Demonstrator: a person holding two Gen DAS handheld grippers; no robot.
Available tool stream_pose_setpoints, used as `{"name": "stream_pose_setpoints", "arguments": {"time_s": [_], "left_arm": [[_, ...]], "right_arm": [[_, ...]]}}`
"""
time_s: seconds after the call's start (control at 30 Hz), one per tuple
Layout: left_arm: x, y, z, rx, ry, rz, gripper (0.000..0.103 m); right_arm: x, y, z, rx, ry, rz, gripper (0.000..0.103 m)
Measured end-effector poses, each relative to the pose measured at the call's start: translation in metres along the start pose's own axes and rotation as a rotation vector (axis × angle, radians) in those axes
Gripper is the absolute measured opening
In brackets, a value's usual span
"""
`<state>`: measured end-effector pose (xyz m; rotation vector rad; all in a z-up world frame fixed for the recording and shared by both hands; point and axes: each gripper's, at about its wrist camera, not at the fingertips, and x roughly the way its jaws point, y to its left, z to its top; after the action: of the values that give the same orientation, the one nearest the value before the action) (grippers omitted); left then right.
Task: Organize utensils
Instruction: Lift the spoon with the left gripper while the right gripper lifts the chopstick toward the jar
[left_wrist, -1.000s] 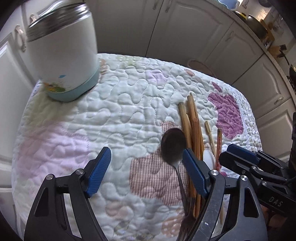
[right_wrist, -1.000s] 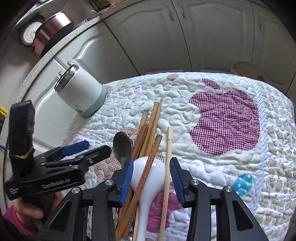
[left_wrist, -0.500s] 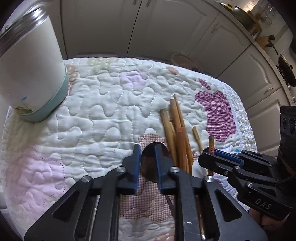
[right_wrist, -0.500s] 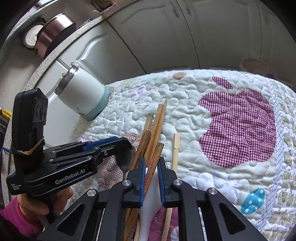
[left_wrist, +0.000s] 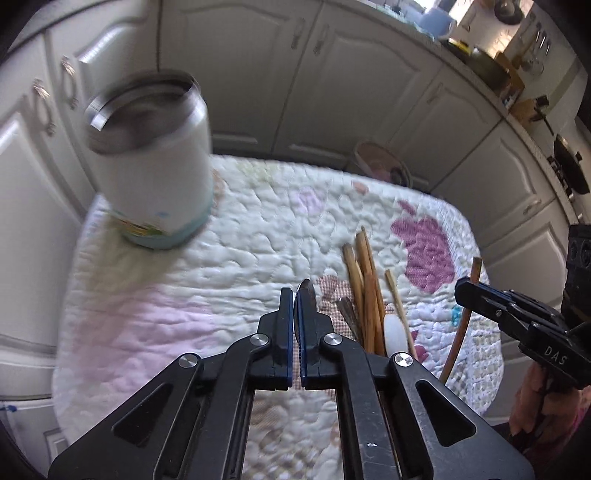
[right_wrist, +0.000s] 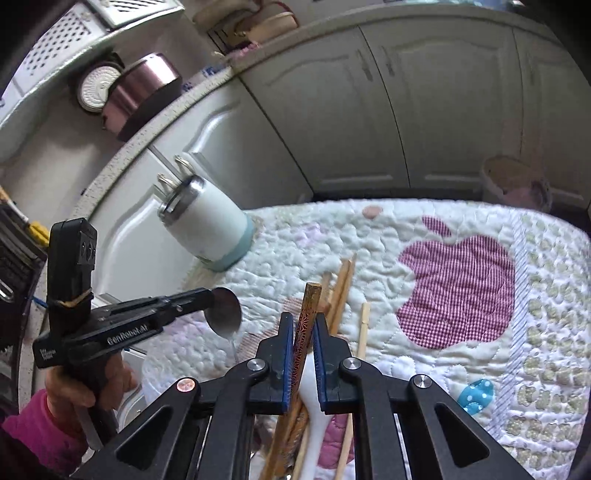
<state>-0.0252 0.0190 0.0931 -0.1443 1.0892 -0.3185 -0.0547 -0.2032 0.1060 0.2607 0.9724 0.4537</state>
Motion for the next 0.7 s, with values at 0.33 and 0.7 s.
{"name": "stream_pose_setpoints", "arguments": {"time_s": [0.33, 0.7], "left_arm": [[-0.101, 0.006, 0.009, 0.028, -0.174, 0.036, 0.001], [-0.025, 0.031, -0.017, -0.120, -0.009, 0.055, 0.032]], "right_arm": [[-0.046, 0.051, 0.013, -0.119, -0.101, 0.009, 0.007], [0.005, 0.022, -0.002, -0.007, 0.042, -0.068, 0.026]]}}
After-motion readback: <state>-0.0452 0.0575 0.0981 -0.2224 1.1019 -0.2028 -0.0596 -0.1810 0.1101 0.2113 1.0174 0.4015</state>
